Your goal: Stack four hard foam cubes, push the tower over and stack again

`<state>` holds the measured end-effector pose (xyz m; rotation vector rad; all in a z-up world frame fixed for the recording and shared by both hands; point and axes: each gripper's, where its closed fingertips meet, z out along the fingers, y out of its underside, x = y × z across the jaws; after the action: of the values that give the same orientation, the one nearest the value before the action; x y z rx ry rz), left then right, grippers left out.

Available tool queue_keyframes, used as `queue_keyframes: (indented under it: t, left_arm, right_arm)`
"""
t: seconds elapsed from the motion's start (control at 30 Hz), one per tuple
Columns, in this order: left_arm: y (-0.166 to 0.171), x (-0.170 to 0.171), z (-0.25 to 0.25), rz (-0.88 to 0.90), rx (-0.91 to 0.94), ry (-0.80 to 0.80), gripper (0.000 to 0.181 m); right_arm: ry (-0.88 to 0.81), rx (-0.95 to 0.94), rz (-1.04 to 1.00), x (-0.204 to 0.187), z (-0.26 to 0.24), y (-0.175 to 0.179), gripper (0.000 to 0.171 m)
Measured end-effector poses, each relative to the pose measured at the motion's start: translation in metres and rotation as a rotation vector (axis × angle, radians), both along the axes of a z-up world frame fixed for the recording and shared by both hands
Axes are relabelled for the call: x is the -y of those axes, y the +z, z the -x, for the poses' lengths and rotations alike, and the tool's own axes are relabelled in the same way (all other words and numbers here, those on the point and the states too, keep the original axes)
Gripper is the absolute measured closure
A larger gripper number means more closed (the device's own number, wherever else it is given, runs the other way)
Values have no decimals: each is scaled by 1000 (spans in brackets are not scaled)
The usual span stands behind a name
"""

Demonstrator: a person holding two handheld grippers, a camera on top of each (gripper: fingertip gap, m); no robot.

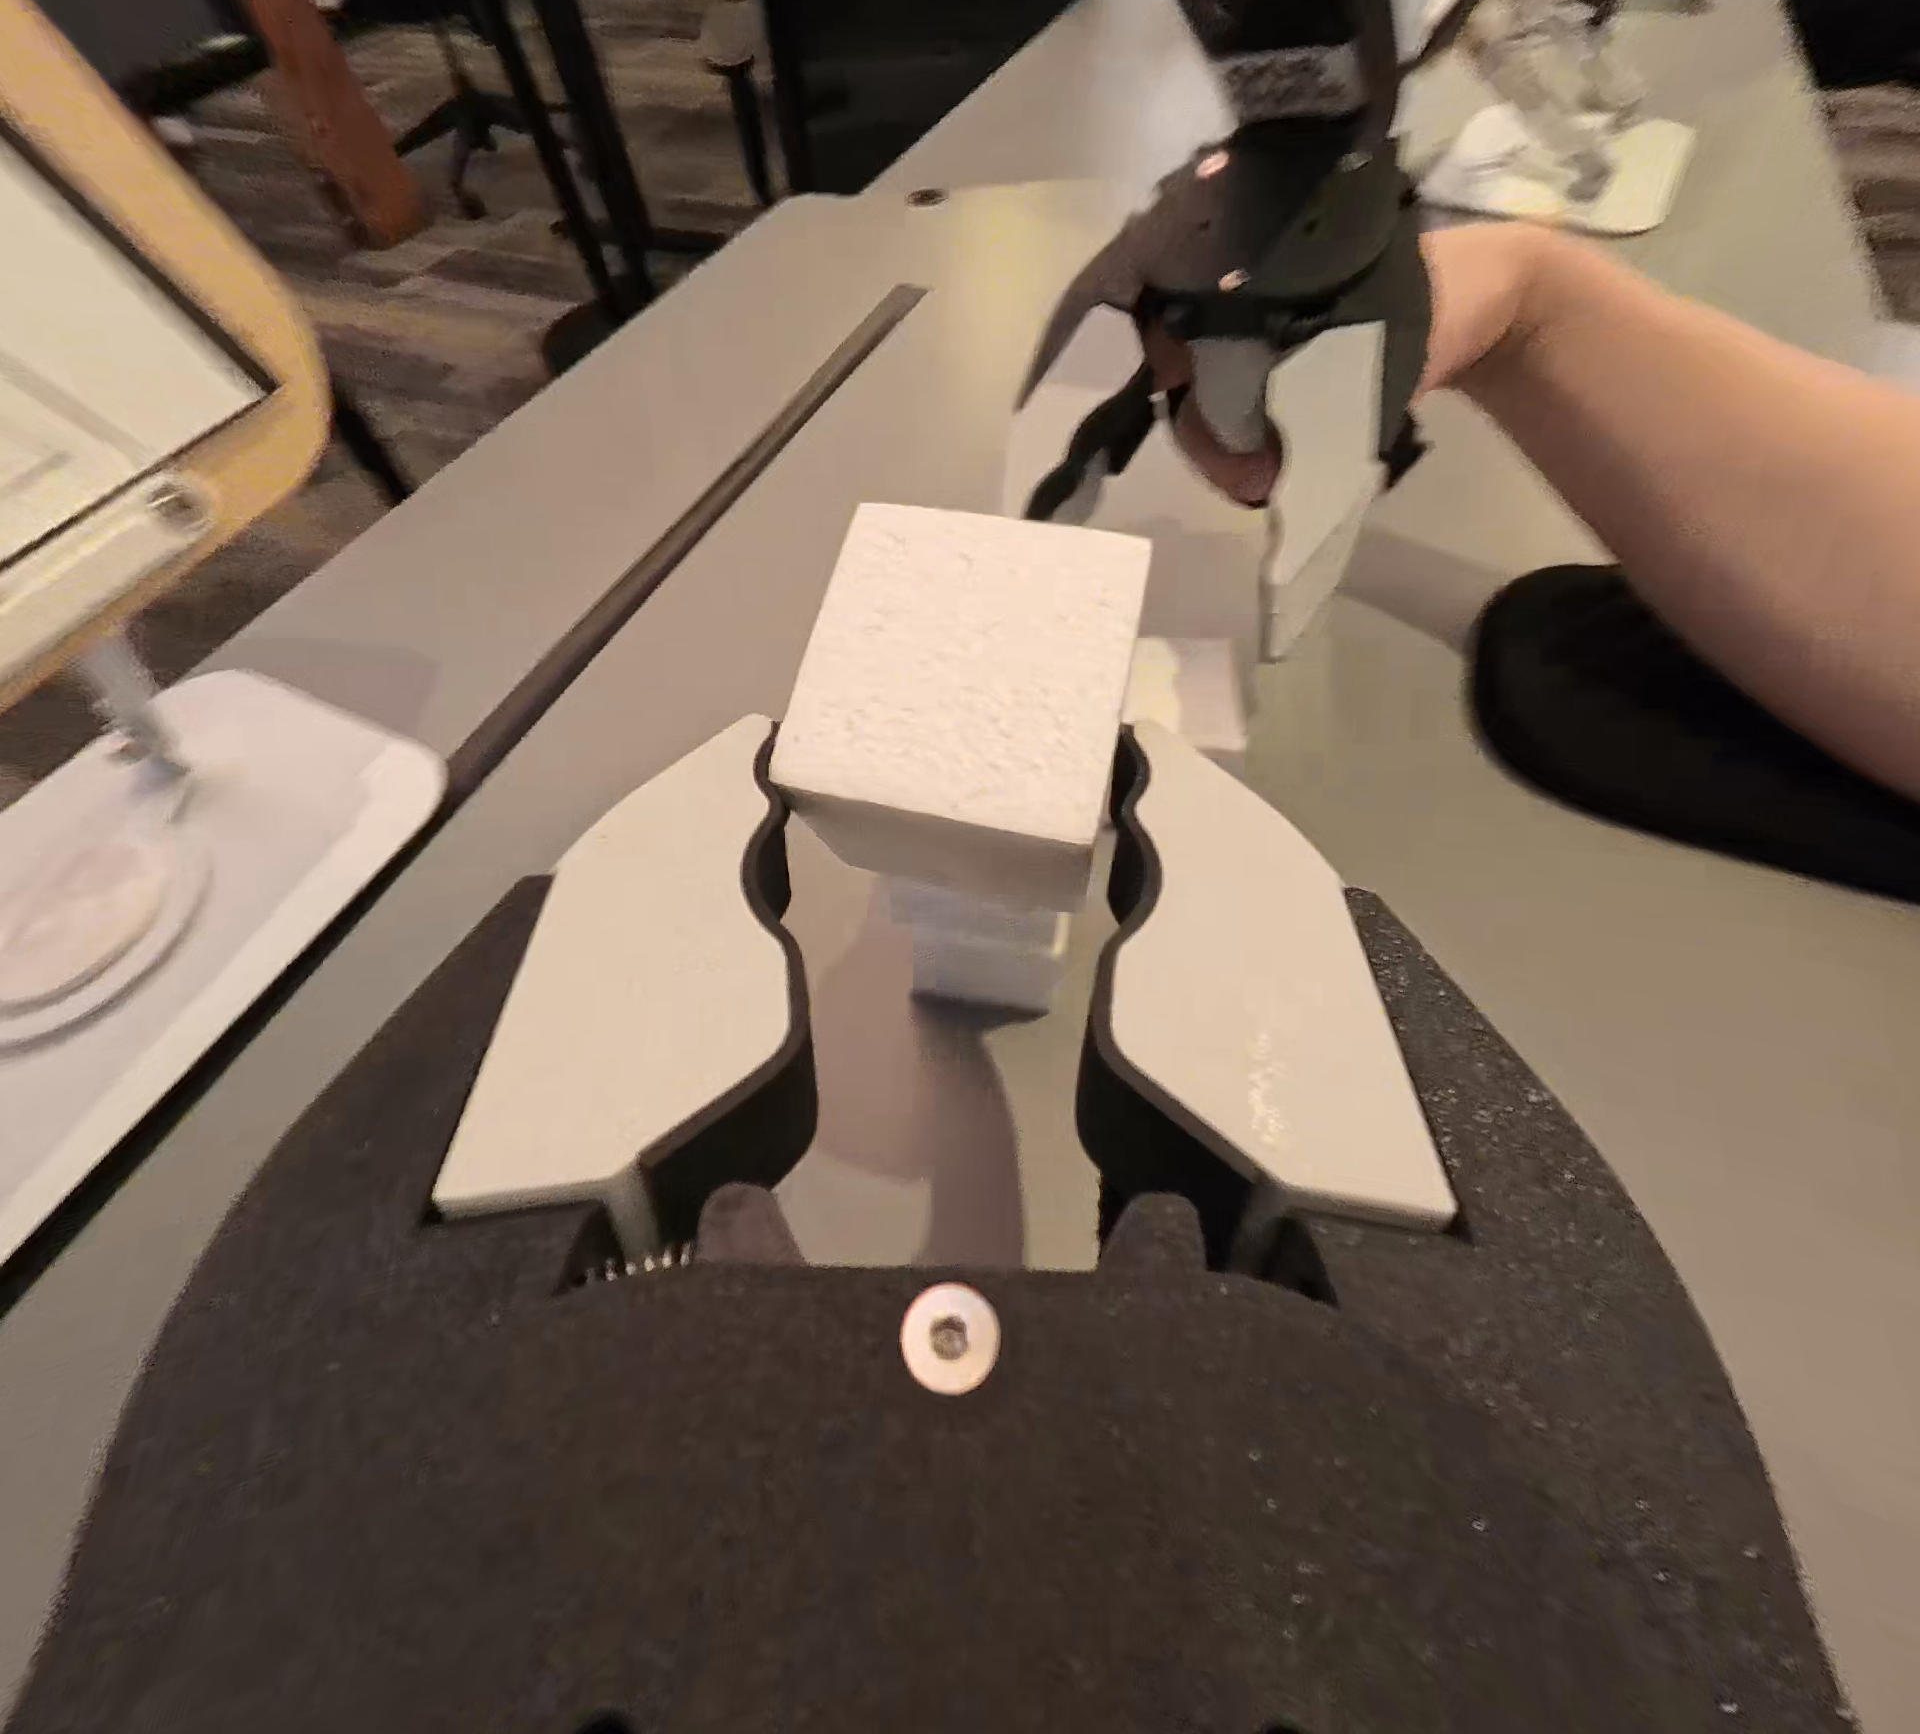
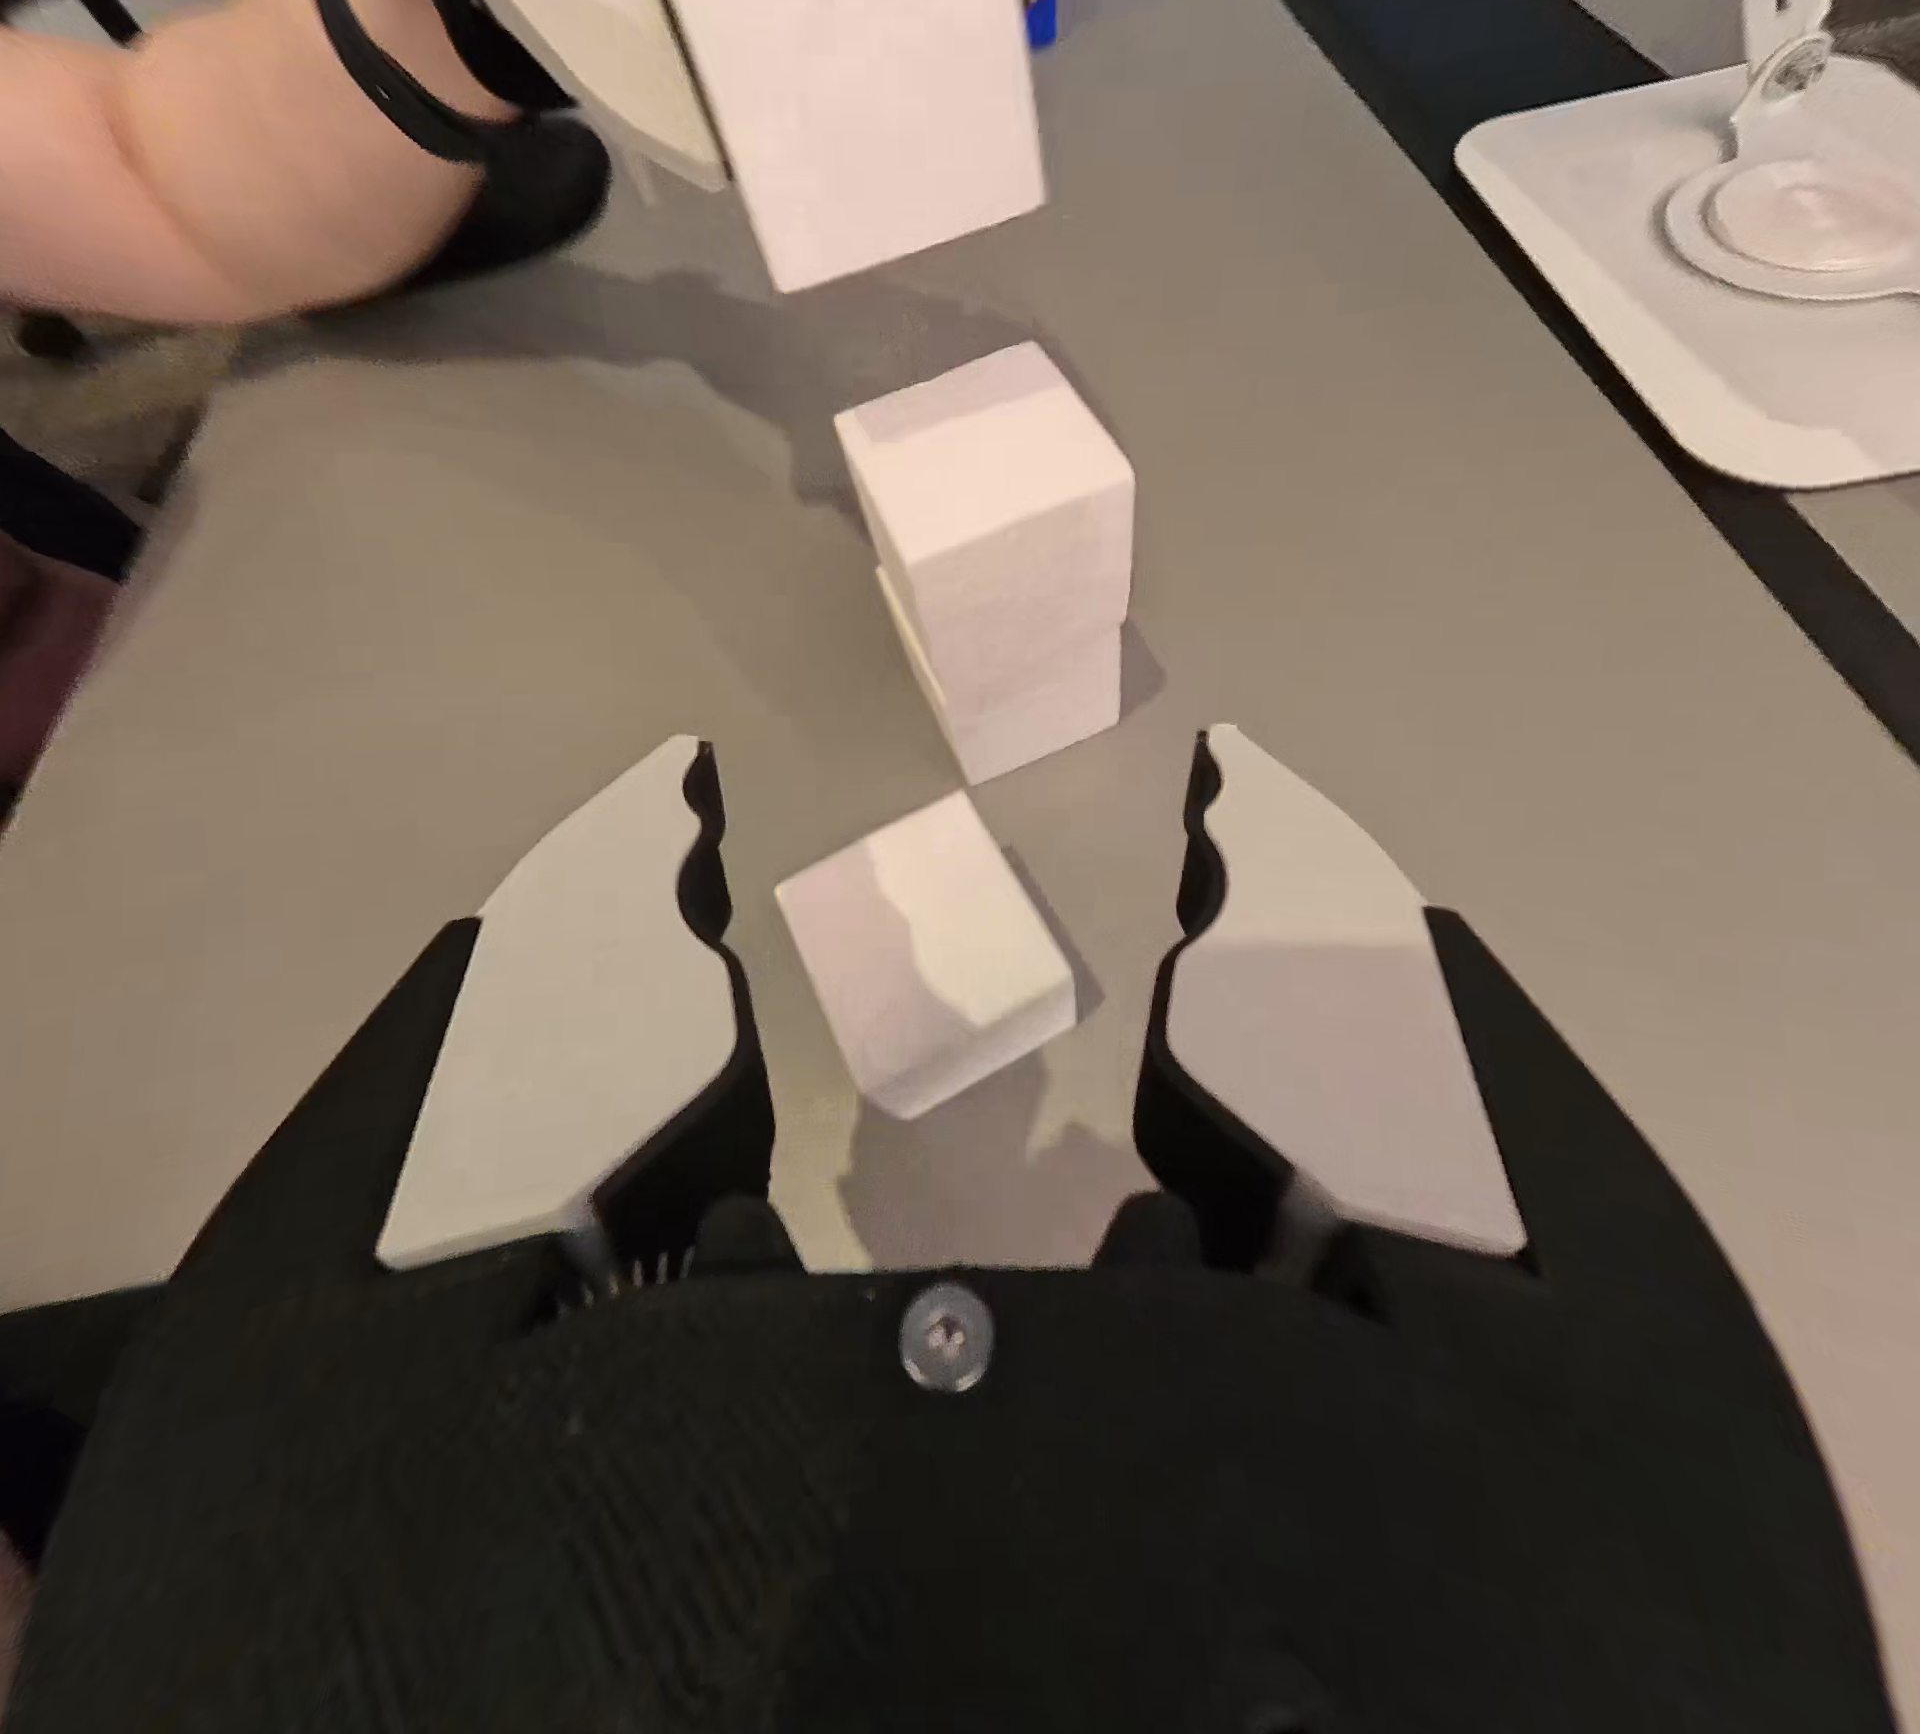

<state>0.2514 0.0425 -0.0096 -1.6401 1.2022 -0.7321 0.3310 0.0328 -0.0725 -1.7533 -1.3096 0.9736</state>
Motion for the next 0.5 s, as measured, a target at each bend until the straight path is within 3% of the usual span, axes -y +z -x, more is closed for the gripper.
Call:
queue_keyframes:
  t: [0.2, 0.4, 0.5]
  left_arm:
    - [-21, -10, -21, 28, -140, -36, 122]
    - [-36, -13, -25, 44, -143, -40, 120]
    - [-39, -18, -24, 33, -163, 4, 81]
  right_arm:
    - [-37, -2, 40, 1, -25, -18, 83]
    - [11, 40, 99, 8, -22, -39, 86]
    - [40, 93, 132, 11, -19, -54, 95]
